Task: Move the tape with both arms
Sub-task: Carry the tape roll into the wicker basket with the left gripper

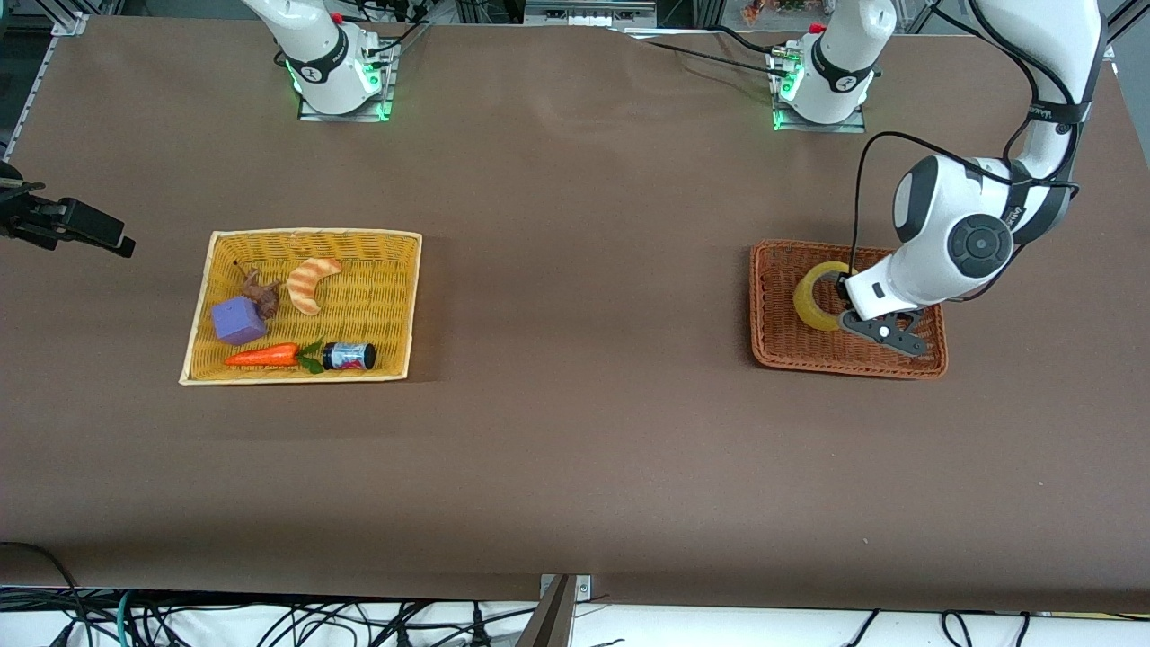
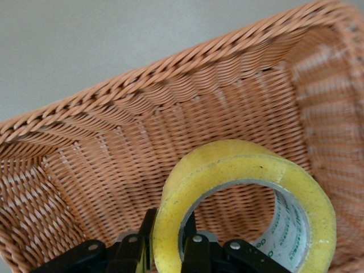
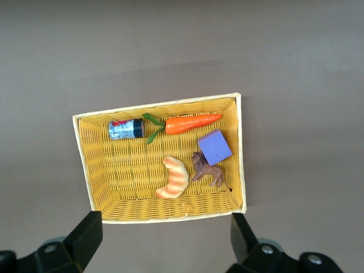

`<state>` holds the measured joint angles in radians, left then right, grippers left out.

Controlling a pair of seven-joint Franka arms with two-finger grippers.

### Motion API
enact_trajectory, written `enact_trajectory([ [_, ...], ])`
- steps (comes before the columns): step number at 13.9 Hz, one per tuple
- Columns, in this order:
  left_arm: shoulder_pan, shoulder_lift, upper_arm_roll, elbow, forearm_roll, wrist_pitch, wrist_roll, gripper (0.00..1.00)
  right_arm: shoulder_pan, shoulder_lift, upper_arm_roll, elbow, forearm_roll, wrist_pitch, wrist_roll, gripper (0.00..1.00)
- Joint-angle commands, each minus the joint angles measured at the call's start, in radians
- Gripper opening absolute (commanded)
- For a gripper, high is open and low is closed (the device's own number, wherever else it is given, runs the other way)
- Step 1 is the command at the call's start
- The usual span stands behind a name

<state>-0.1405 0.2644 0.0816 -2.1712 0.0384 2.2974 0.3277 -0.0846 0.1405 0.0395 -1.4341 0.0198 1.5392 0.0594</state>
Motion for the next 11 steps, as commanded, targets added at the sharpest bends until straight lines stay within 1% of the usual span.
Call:
enact_trajectory([
  [1,-0.002,0.028,0.001,-0.032,-0.009,0.095,0.04,0.0,0.003,0.002,0.003,0.009,-0.012,0.001,-0.004,1.0],
  [2,-0.002,0.042,0.001,-0.035,-0.009,0.117,0.04,0.0,0.003,0.002,0.003,0.009,-0.011,-0.004,-0.003,1.0],
  [3,-0.002,0.047,0.001,-0.035,-0.009,0.123,0.04,0.05,0.003,0.001,0.003,0.009,-0.011,-0.004,-0.003,1.0],
  [4,-0.002,0.047,0.0,-0.035,-0.008,0.123,0.04,0.29,0.003,0.002,0.003,0.009,-0.011,-0.001,-0.003,1.0],
  [5,-0.004,0.046,0.0,-0.033,-0.008,0.122,0.042,0.66,0.003,0.002,0.003,0.009,-0.011,0.002,-0.001,1.0],
  [6,-0.004,0.041,0.0,-0.033,-0.008,0.116,0.042,0.97,0.003,0.002,0.005,0.009,-0.011,0.002,-0.001,1.0],
  [7,-0.004,0.032,0.0,-0.03,-0.008,0.106,0.042,1.0,0.003,0.002,0.005,0.009,-0.011,0.002,-0.001,1.0],
  [9,-0.004,-0.014,0.0,-0.015,-0.008,0.047,0.04,1.0,0.003,0.002,0.005,0.009,-0.009,0.002,-0.001,1.0],
  [11,-0.005,-0.065,-0.002,0.022,-0.009,-0.028,0.04,1.0,0.005,0.001,0.005,0.009,-0.008,0.002,0.0,1.0],
])
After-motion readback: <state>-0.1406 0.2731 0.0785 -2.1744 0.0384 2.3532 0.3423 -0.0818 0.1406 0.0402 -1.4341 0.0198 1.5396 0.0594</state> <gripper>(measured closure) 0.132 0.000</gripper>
